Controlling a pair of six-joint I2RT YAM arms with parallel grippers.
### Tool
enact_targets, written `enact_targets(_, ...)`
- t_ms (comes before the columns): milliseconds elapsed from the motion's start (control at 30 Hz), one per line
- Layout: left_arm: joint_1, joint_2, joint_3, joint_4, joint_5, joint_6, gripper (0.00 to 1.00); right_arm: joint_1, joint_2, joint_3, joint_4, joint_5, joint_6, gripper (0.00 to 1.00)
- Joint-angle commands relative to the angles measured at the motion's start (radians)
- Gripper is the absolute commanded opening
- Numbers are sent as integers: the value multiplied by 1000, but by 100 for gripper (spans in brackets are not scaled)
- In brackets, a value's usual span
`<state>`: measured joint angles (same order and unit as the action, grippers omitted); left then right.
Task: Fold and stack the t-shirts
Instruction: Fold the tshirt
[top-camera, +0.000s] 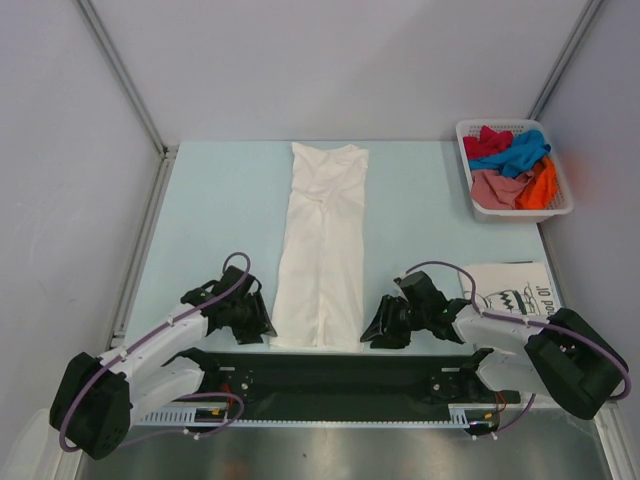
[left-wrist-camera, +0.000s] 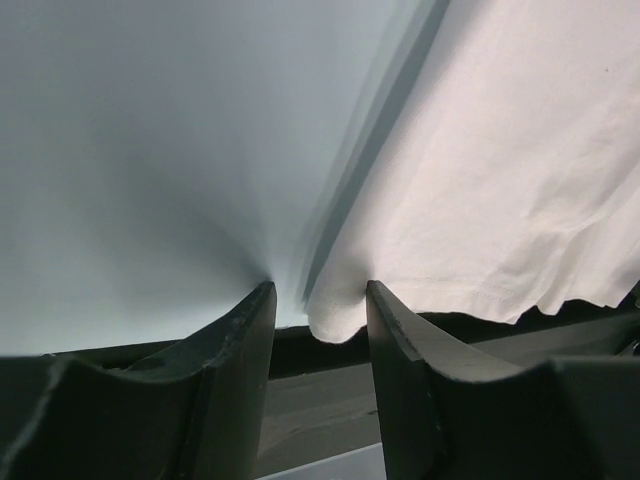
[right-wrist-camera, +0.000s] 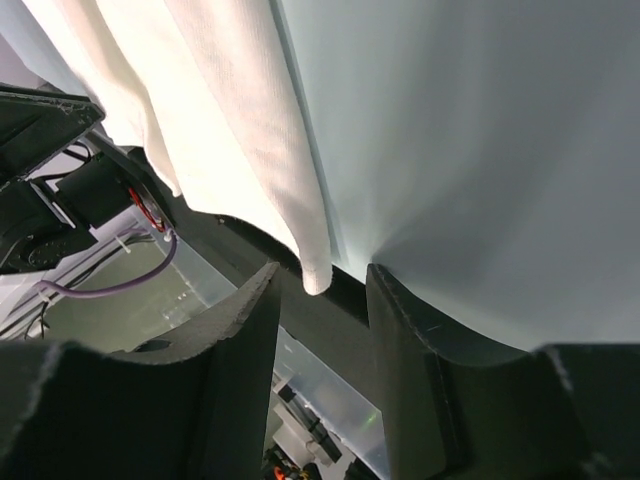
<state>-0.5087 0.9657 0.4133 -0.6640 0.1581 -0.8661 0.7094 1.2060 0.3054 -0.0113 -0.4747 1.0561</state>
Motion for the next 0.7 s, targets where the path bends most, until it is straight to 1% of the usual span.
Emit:
enact_targets(0,-11,2,-1,-19,-23,-14,46,7,-10,-25,-12,53,15,45)
enact_targets(100,-11,31,4,3,0,1,43,13,12,-29,0,41,22,45)
enact_targets(167,-11,54,4,20,20,10,42,16,26,-28,37,39,24,44)
enact_targets(367,-11,65,1,53,44,22,41,21,33,-29,39,42,22,43)
enact_targets(467,-11,68,-1,53,47,24,37,22,32,-38,43,36,25,43)
enact_targets(667,-11,57,-8,53,46,13,33,42,36,-54,73,33,50,41)
